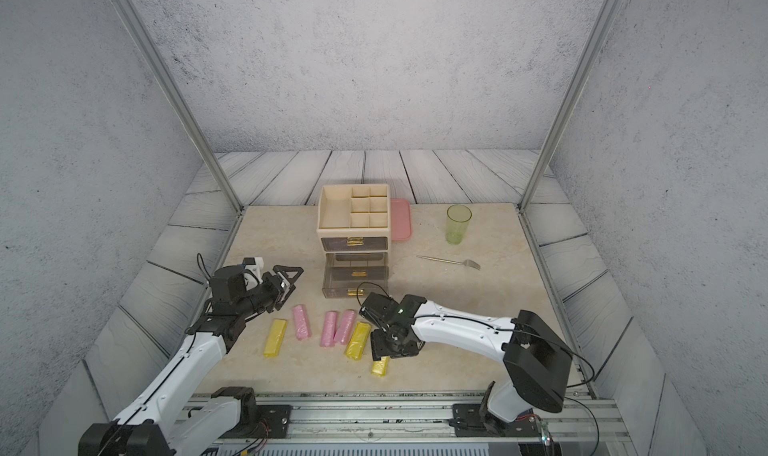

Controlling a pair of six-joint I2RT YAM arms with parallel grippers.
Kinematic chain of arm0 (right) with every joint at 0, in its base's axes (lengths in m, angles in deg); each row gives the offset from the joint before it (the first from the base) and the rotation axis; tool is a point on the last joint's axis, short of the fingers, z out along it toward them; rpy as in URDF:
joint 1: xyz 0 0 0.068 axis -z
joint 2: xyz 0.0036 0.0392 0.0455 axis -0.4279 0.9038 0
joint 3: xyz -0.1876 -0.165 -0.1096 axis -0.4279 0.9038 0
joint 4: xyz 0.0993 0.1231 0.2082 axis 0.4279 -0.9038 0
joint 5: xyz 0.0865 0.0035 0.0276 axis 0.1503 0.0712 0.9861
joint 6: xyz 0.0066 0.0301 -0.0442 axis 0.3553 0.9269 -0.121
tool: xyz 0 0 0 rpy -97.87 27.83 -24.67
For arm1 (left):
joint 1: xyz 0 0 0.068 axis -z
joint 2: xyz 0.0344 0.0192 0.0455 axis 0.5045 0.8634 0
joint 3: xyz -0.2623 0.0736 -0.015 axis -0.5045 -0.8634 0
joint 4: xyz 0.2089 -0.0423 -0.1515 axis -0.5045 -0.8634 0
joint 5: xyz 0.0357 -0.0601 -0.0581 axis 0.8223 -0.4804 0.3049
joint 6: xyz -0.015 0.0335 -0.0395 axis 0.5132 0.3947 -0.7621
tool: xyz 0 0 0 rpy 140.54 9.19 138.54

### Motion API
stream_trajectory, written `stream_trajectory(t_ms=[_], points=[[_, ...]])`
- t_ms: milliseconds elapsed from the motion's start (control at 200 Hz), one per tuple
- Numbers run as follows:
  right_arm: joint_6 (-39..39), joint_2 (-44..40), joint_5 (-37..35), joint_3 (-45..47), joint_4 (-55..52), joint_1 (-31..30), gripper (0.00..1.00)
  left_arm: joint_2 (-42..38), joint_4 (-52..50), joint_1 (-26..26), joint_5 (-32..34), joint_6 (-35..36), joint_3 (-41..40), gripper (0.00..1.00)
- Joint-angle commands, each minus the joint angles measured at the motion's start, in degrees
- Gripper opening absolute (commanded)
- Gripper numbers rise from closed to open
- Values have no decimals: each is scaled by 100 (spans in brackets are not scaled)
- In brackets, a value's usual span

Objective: Sort the rolls of trash bags by color and place them into the drawer
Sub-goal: Pick up the roll of trash bags from the center of the board.

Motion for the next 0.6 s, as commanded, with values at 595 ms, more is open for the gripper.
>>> stream_trajectory(t_ms=[595], points=[[-208,1386,51,-307,282,-215,36,-67,185,-39,-282,-50,-187,80]])
